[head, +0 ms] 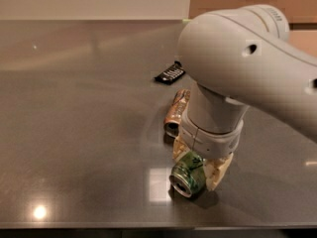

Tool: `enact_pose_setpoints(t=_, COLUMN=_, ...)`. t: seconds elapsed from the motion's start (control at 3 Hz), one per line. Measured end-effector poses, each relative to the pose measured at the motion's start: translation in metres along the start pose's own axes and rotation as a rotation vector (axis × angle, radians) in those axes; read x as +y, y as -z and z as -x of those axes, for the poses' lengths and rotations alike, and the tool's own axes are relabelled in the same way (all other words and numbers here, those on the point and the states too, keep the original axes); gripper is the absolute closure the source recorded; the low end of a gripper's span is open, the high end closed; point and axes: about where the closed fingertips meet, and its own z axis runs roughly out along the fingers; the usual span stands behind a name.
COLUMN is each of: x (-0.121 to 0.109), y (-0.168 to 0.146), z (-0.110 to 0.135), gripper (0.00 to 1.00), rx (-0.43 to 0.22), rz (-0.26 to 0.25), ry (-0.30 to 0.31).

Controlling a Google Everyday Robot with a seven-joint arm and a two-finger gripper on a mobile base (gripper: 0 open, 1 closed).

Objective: Place green can upright

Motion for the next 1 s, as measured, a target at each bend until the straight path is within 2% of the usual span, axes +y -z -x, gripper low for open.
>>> enact_pose_setpoints(t=0.33, x=0.000, y=0.006, z=0.003, gripper=0.64, rx=-0.011, rz=-0.001, ry=-0.020)
enact_pose_setpoints(t=0.67, x=-0.006, y=0.024, z=0.002, gripper=0.88, rx=-0.081, rz=-0.003, ry=-0.073)
enact_pose_setpoints(t=1.0, x=-0.018, y=0.051, z=-0.004, gripper=1.00, rx=-0.210, rz=-0.019, ry=-0.148)
